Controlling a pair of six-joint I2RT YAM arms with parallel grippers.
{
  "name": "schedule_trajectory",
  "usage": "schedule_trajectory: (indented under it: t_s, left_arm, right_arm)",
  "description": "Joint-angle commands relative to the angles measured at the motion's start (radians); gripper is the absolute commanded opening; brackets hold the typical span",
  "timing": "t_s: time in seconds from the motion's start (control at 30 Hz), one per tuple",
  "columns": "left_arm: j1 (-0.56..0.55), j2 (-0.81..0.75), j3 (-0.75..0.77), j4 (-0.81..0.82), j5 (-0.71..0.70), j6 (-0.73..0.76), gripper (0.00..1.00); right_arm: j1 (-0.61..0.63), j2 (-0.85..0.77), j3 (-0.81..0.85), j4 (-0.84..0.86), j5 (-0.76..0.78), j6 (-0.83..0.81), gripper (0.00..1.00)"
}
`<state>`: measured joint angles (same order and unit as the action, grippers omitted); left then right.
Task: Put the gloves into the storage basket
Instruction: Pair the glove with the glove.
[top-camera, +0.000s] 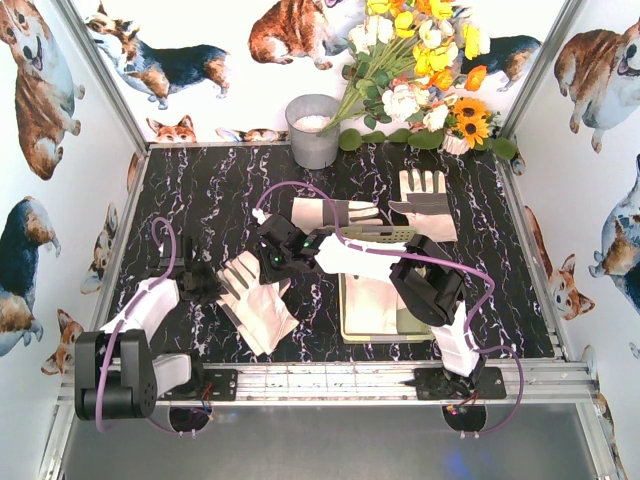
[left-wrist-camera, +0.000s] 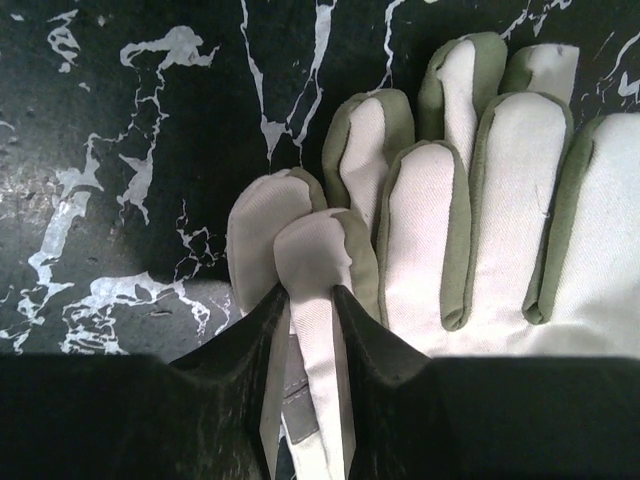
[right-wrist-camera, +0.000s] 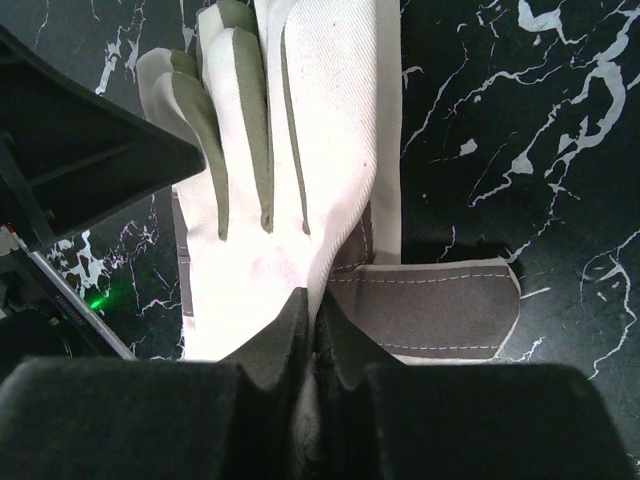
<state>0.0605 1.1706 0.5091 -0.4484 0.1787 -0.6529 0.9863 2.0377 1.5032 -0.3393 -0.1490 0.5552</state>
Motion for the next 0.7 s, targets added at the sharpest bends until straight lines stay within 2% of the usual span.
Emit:
schedule_trajectory:
  t_s: [0.0,0.17,0.57,0.67]
  left_arm:
    - [0.014,0.022,-0.015,0.068,0.027,0.01,0.16]
    - [0.014,-0.005,-0.001,0.042,-0.001,0.009,0.01]
    - [0.015,-0.215,0.049,-0.119,-0.115,-0.004,0.0]
    - [0.017,-0.224,0.045,-0.131,-0.132,-0.007,0.0]
  right_arm:
    - [0.005,-0.003,0.019,0.039,0.003,-0.001,0.0]
    - [0.005,-0.009,0.019,0.034,0.002,-0.005,0.0]
    - [0.007,-0.089,-0.023,0.056,0.005,0.042,0.0]
    - [0.008,-0.075,-0.015,0.059,-0.001,0.047,0.0]
